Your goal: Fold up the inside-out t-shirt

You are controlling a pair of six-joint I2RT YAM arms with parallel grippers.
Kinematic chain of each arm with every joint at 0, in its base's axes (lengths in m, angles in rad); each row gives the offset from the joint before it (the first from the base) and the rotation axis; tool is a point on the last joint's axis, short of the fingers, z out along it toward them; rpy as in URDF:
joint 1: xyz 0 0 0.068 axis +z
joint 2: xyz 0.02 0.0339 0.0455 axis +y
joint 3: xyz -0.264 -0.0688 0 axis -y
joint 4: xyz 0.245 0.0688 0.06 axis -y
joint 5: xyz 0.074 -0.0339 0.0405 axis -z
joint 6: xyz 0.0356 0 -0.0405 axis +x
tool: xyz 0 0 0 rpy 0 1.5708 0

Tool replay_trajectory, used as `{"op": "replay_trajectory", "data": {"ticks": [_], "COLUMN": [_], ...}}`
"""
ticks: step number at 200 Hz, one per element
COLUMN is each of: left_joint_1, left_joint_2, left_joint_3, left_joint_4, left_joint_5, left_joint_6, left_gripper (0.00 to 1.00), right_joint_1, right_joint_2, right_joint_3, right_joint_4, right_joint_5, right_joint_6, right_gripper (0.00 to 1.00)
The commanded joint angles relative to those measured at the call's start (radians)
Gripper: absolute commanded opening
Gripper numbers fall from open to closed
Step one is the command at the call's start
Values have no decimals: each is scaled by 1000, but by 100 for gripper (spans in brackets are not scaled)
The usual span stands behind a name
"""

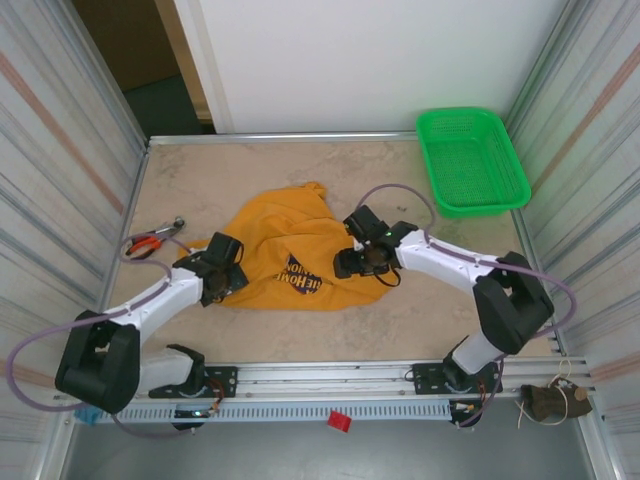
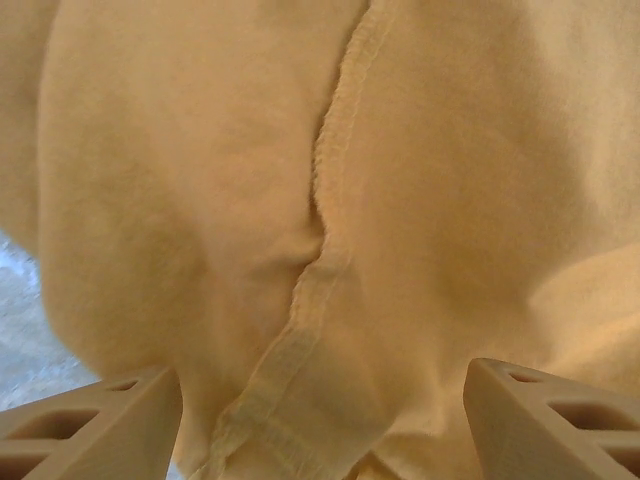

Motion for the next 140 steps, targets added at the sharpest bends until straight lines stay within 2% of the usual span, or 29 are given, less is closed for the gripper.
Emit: {"op": "replay_trajectory", "data": {"ticks": [1, 23, 33, 42, 46, 56, 69, 76, 105, 140], "left_joint_1": [14, 17, 20, 25, 27, 35, 48, 57, 71, 84], "left_joint_2": [44, 92, 109, 126, 132, 151, 171, 173, 48, -181], "left_joint_3": [23, 28, 30, 34, 34, 41, 57, 71, 150, 333], "left_joint_4": [72, 108, 126, 141, 149, 168, 174, 167, 85, -12], "left_joint_5": [-11, -14, -18, -16, -15, -9, 4, 11, -13, 36], "left_joint_6": [24, 32, 35, 40, 45, 59, 79, 95, 166, 229], "left_gripper": [73, 69, 68, 65, 63, 48, 18, 0, 0, 0], "right_joint_1": [20, 34, 35, 36, 35, 34, 31, 28, -7, -98], "right_joint_2": [76, 143, 171, 192, 199, 211, 201, 178, -22, -267], "right_joint_3": [35, 48, 50, 49, 47, 45, 45, 44, 51, 175], "right_joint_4": [13, 27, 33, 38, 42, 44, 40, 33, -13, -89], "right_joint_5": [18, 38, 46, 51, 54, 59, 61, 61, 73, 59], "right_joint_6": [-30, -47, -50, -53, -54, -59, -69, -73, -83, -88], "right_gripper": [70, 66, 62, 55, 48, 31, 0, 0, 0, 0]}}
